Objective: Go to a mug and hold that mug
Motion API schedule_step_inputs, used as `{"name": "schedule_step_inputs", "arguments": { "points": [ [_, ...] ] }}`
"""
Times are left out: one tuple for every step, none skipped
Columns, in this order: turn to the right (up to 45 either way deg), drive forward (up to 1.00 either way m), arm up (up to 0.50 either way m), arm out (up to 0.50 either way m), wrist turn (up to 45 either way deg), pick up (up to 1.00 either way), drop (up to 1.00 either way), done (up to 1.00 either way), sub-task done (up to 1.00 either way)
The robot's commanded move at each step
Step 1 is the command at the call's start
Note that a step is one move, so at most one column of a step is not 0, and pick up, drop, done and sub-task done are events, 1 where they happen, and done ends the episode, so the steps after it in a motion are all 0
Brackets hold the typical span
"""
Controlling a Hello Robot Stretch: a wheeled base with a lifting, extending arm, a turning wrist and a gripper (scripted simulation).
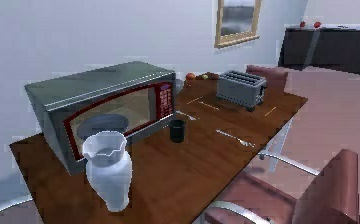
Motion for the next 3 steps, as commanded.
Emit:
{"name": "schedule_step_inputs", "arguments": {
  "points": [
    [18.0,0.0,0.0,0.0,0.0,0.0,0.0,0.0,0.0],
    [0.0,0.15,0.0,0.0,0.0,0.0,0.0,0.0,0.0],
    [-45.0,0.0,0.0,0.0,0.0,0.0,0.0,0.0,0.0]
  ]
}}
